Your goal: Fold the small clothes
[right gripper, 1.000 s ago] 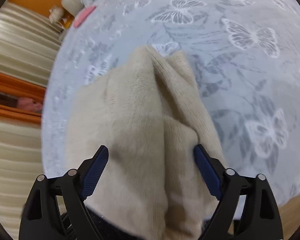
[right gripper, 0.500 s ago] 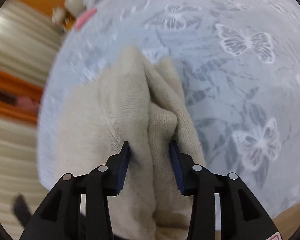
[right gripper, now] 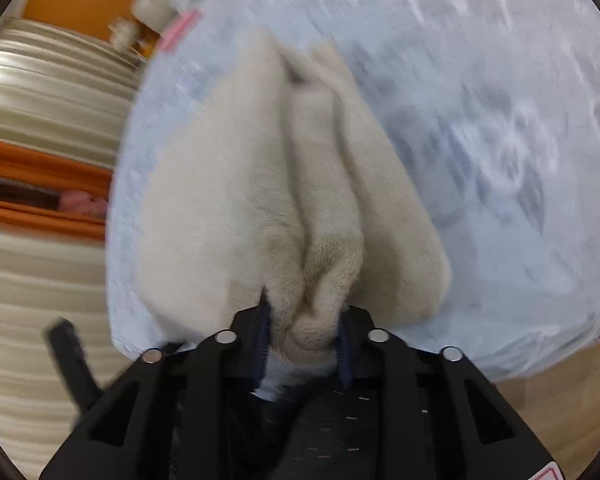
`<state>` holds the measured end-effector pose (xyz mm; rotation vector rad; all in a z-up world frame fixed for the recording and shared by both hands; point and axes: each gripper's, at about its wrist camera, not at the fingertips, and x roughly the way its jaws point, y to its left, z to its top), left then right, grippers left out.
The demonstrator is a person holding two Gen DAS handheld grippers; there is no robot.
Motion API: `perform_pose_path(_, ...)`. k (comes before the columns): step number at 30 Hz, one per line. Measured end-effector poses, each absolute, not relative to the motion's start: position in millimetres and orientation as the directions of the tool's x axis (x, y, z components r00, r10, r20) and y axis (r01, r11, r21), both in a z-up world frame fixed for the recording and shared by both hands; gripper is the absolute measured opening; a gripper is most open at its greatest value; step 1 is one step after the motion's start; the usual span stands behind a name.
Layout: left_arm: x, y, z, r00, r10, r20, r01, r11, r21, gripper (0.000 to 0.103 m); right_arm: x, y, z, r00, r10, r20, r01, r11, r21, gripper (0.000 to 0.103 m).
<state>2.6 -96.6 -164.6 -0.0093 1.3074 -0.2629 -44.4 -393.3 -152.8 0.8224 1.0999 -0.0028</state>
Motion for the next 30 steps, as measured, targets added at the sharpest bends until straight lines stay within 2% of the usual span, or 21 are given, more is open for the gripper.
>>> perform_pose_path(3,5,-88,-164,0.25,-0.143,-0.958,0.168,0.98,-0.103,0.009,-48,-405,-120,0.567,0.342,-0.749,0.347,0.726,0.594,0.023)
perform_pose_path(5,9,-78,-170,0.222,-0.142,-0.965,0.144,0.983,-0.112,0.009,-48,-419,-135,0.516,0.296,-0.804,0.378,0.764,0.523,0.024)
perform_pose_path(7,10,-75,-171,0.203,-0.164,-0.965,0.138,0.981,-0.138,0.009,-47,-423,-169,0.384,0.263,-0.885,0.416,0.807,0.42,0.039)
perform_pose_path(9,7,-72,-159,0.222,-0.215,-0.951,0.155,0.971,-0.183,0.015,-53,-425,-179,0.37,0.269,-0.889,0.43,0.798,0.421,0.043)
perform_pose_path(10,6,-72,-151,0.235,-0.232,-0.944,0.168,0.966,-0.196,0.029,-56,-424,-172,0.397,0.267,-0.878,0.427,0.793,0.434,0.046)
perform_pose_path(11,4,-72,-143,0.25,-0.243,-0.937,0.177,0.963,-0.202,0.051,-59,-422,-160,0.43,0.251,-0.867,0.422,0.793,0.439,0.048)
perform_pose_path(14,6,-78,-112,0.321,-0.33,-0.887,0.21,0.939,-0.273,0.078,-54,-422,-137,0.458,0.206,-0.865,0.408,0.815,0.41,0.059)
perform_pose_path(16,16,-88,-100,0.326,-0.407,-0.853,0.237,0.909,-0.343,0.088,-44,-427,-124,0.475,0.185,-0.86,0.396,0.828,0.397,0.078)
perform_pose_path(18,29,-97,-98,0.314,-0.457,-0.832,0.234,0.887,-0.398,0.092,-32,-430,-121,0.488,0.177,-0.855,0.399,0.826,0.398,0.085)
perform_pose_path(21,58,-106,-116,0.259,-0.49,-0.833,0.158,0.872,-0.464,0.095,-7,-434,-131,0.465,0.217,-0.858,0.392,0.819,0.42,0.085)
perform_pose_path(24,81,-119,-146,0.181,-0.464,-0.867,0.072,0.886,-0.459,0.095,16,-430,-150,0.416,0.265,-0.87,0.395,0.809,0.435,0.085)
perform_pose_path(27,91,-130,-166,0.131,-0.447,-0.885,0.052,0.894,-0.445,0.095,26,-429,-177,0.366,0.329,-0.87,0.417,0.778,0.47,0.085)
perform_pose_path(30,92,-136,-180,0.112,-0.426,-0.898,0.043,0.905,-0.424,0.098,23,-430,-200,0.359,0.373,-0.855,0.455,0.73,0.51,0.095)
